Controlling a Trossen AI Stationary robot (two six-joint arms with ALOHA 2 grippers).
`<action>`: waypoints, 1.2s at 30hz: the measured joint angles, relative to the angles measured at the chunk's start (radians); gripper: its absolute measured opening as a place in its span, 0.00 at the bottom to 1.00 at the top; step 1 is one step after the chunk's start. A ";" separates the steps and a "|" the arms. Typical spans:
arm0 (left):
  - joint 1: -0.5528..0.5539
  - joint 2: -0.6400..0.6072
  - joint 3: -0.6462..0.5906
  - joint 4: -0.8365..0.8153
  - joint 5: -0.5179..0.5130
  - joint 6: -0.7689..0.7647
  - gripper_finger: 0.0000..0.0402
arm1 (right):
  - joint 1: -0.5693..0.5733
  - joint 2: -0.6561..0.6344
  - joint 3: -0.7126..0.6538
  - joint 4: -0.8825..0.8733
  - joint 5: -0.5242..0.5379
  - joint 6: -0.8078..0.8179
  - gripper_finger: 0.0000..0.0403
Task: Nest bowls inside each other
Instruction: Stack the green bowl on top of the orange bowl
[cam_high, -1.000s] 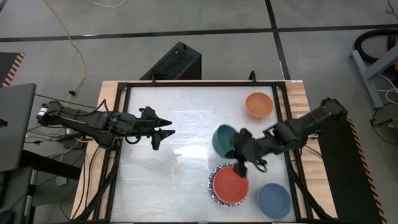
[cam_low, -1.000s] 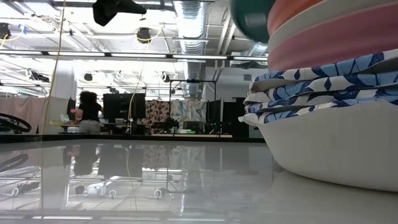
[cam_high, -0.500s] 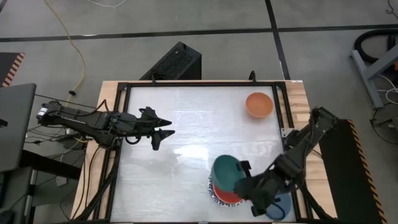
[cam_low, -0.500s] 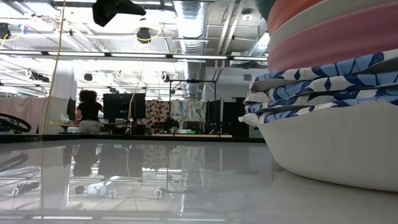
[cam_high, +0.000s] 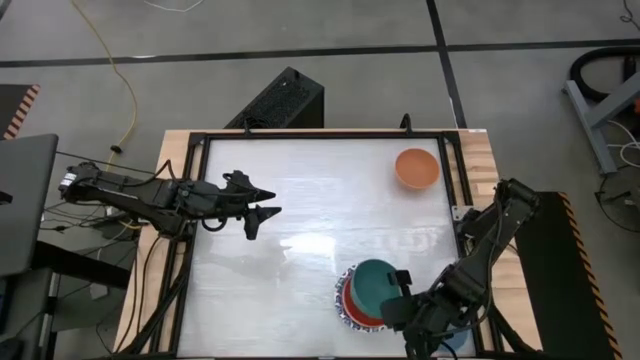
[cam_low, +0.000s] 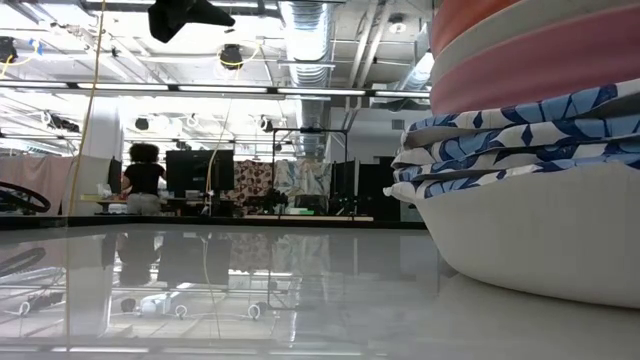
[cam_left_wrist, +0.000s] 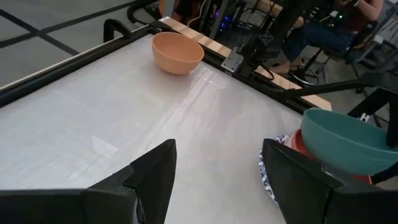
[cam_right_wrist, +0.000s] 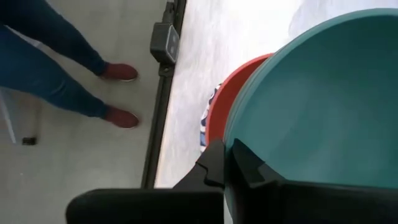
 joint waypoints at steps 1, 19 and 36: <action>0.000 0.000 0.000 0.000 0.000 0.000 0.57 | -0.003 0.000 0.000 0.001 -0.006 0.013 0.03; 0.000 0.000 0.000 0.000 0.000 -0.013 0.57 | -0.041 -0.005 0.000 0.000 -0.017 0.216 0.38; 0.000 0.000 0.000 -0.025 0.020 -0.016 0.57 | 0.015 -0.067 -0.027 -0.020 0.067 0.476 0.27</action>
